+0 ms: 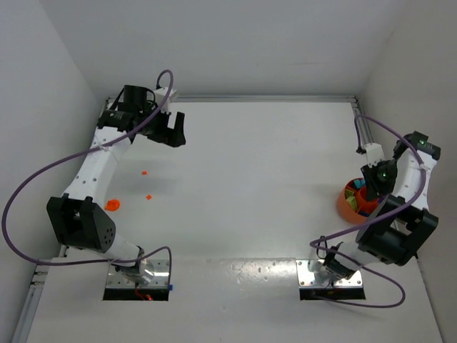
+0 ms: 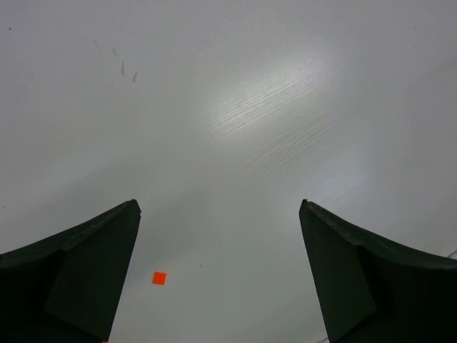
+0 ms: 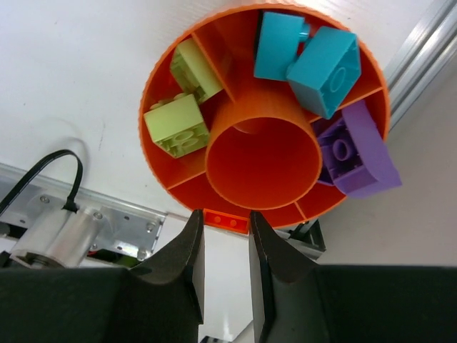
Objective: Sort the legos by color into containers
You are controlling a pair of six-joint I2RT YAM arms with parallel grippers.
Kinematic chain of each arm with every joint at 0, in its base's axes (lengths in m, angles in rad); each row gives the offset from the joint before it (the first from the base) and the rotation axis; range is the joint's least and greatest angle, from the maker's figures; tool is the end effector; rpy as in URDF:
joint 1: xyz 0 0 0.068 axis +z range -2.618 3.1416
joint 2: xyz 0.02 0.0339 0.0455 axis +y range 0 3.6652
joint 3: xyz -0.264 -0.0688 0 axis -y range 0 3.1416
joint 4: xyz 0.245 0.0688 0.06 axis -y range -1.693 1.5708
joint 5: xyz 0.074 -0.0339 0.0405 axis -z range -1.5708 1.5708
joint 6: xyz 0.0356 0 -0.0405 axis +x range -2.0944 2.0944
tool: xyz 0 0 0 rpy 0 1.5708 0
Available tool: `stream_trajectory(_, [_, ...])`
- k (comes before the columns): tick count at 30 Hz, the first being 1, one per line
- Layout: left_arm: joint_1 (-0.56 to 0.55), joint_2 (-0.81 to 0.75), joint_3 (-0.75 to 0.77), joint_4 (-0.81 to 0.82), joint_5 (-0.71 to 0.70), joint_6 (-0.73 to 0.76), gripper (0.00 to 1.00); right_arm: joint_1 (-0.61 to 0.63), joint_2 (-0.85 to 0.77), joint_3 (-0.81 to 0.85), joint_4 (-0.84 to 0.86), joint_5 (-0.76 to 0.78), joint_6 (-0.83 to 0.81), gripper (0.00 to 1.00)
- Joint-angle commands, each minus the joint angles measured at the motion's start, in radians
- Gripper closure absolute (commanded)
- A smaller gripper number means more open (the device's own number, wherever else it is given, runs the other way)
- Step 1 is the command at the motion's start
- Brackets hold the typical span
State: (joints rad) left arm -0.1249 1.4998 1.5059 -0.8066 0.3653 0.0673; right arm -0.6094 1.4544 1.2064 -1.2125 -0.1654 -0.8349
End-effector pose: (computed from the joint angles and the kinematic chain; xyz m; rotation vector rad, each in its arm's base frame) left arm 0.3165 -0.0526 0.3614 0.3997 2.3167 -0.4602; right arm 0.2113 -0.1403 0.2653 -0.3452 2.9286 0.0758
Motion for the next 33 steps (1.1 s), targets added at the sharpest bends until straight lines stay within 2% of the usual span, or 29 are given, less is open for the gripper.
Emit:
stream_trajectory(1, [-0.009,-0.015,-0.007,-0.009,-0.025,0.003,0.00,-0.012,0.004,0.016,0.054,-0.008,0.031,0.98])
stream_trajectory(7, [-0.009,-0.024,-0.029,-0.009,-0.034,0.012,0.00,-0.012,0.043,0.035,0.088,-0.008,0.054,0.94])
stream_trajectory(12, [-0.009,-0.024,-0.038,-0.009,-0.043,0.022,0.00,-0.012,0.073,0.044,0.077,0.001,0.054,0.79])
stream_trajectory(16, [0.005,-0.033,-0.047,-0.009,-0.043,0.031,0.00,-0.012,0.064,0.053,0.090,0.001,0.065,0.72])
stream_trajectory(27, [0.214,-0.021,-0.067,-0.071,0.017,0.126,0.00,0.008,0.075,0.163,0.033,-0.045,0.083,0.62])
stream_trajectory(30, [0.261,-0.009,-0.056,-0.092,0.040,0.149,0.00,0.008,0.075,0.173,0.024,-0.036,0.074,0.63])
stream_trajectory(33, [0.313,0.000,-0.056,-0.101,0.052,0.187,0.00,0.017,0.041,0.205,-0.013,-0.115,0.074,0.65])
